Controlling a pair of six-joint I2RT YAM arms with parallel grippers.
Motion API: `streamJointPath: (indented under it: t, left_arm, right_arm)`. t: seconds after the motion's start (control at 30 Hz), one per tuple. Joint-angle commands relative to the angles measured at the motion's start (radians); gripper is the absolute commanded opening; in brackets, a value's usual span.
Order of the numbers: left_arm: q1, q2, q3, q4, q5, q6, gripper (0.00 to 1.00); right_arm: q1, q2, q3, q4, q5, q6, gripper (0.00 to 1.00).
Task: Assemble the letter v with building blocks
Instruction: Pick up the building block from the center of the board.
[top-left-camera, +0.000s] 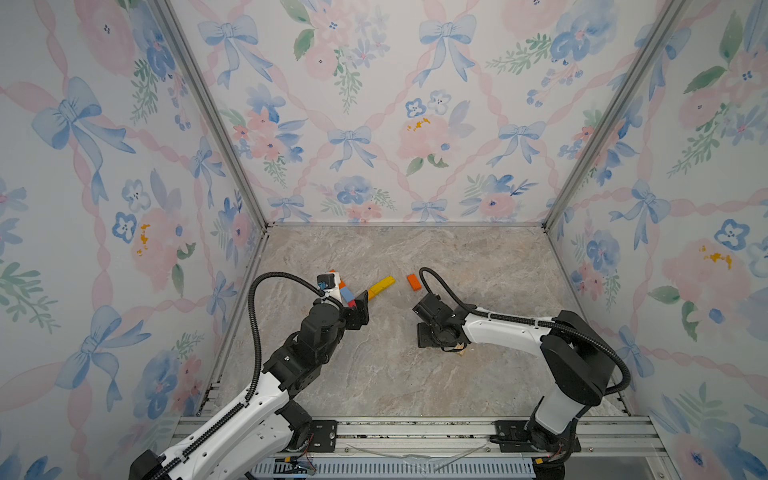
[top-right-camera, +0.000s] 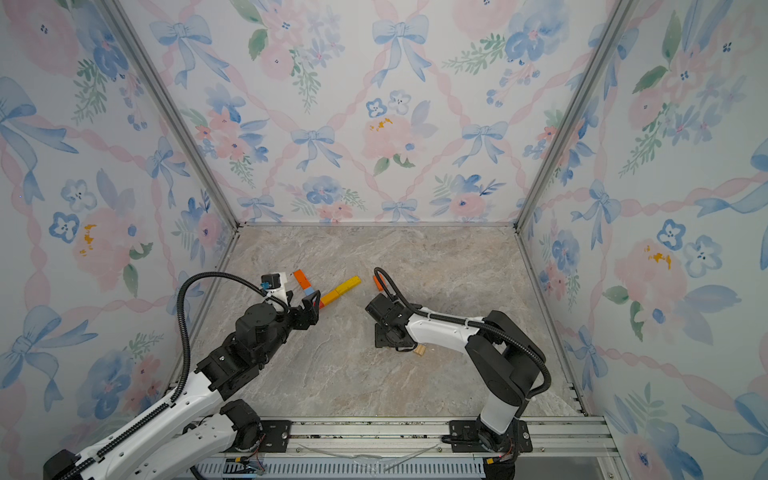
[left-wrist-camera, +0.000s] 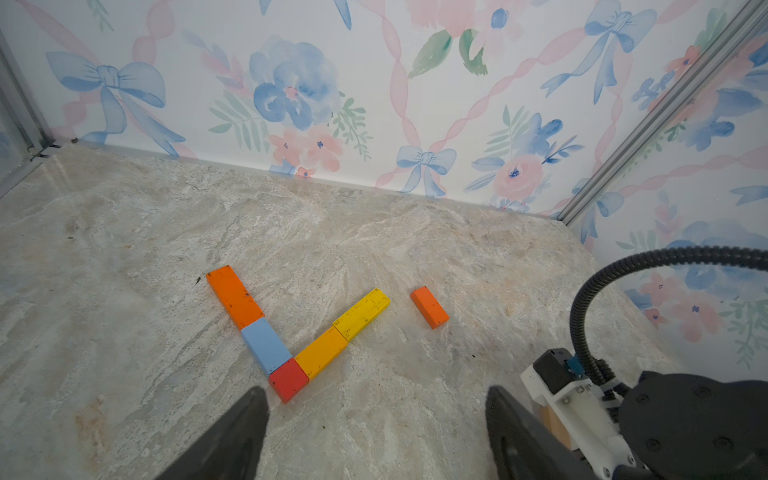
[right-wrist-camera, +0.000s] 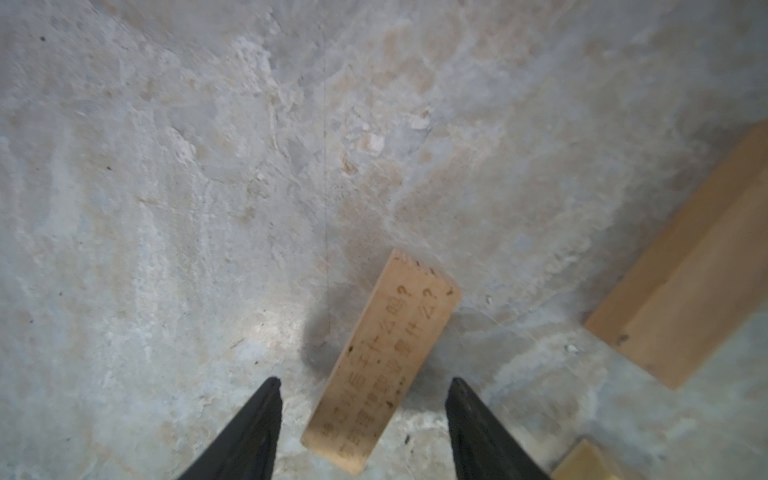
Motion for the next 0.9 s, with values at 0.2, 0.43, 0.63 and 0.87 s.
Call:
streamJointPath:
  t: [0.2,0.43,0.63,0.87]
  left_arm:
    - [0.010,0.005,-0.003,0.012,0.010,-0.011,0.84]
    - [0.012,0.021,-0.003,0.016,0.010,-0.023,0.84]
    - [0.015,0.041,0.002,0.024,0.020,-0.033,0.84]
    - [0.014,0.055,0.000,0.027,0.021,-0.062,0.83]
  right_arm:
    - [0.002,0.054,0.010,0.035,-0.058,0.009,0.58]
    - [-0.009,0.061,0.010,0.029,-0.073,0.002,0.40]
    - [-0.022,0.063,0.007,0.024,-0.084,-0.016,0.25]
    - [-0.036,0.060,0.016,0.007,-0.092,-0.051,0.17]
